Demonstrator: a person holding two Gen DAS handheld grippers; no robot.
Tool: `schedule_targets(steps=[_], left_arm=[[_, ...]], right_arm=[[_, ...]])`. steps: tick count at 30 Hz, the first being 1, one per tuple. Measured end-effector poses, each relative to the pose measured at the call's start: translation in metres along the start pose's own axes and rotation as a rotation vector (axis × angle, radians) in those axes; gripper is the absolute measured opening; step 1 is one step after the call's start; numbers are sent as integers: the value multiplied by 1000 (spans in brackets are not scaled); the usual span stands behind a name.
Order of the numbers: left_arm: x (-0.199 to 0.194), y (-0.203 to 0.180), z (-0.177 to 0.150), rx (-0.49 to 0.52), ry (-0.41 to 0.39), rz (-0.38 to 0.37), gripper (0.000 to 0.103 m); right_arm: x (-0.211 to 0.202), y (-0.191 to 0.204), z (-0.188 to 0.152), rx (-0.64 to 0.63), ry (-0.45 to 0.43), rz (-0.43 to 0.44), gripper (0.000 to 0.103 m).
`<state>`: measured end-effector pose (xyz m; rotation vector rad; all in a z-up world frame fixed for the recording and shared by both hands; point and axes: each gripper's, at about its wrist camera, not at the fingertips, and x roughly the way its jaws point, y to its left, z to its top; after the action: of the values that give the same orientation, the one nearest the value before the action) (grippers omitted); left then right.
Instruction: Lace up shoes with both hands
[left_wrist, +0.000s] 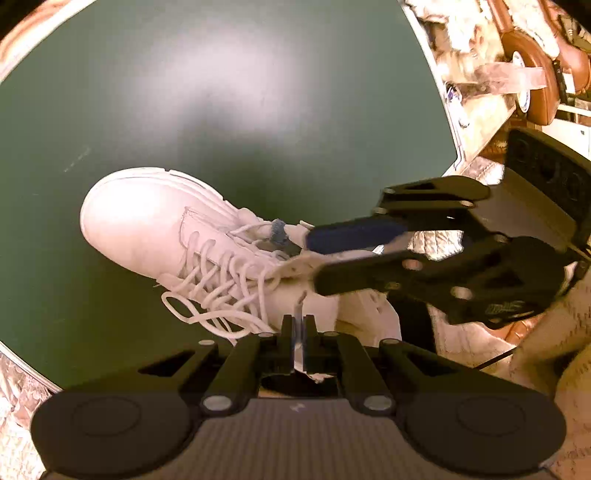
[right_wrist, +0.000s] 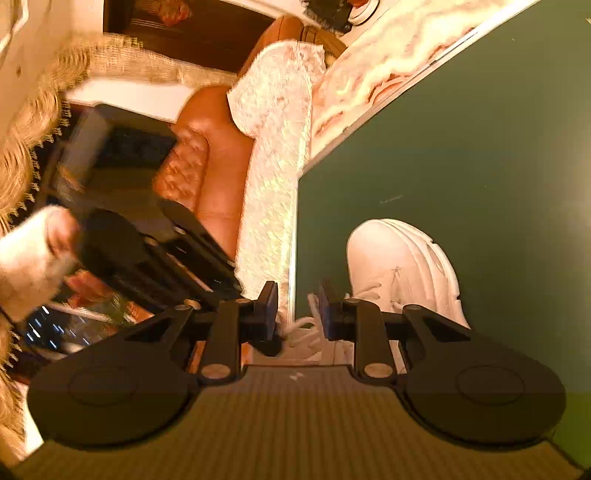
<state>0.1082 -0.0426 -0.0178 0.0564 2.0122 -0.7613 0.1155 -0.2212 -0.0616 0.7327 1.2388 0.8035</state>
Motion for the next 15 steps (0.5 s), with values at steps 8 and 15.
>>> schedule_targets(steps=[8,15], left_arm=[[10,25,7,42,-19,30,3],[1,16,-10,90,-78,56,2]], right_arm=[[-7,28,7,-75,-62,46,29],[26,38,7,-110,-30,-80,25]])
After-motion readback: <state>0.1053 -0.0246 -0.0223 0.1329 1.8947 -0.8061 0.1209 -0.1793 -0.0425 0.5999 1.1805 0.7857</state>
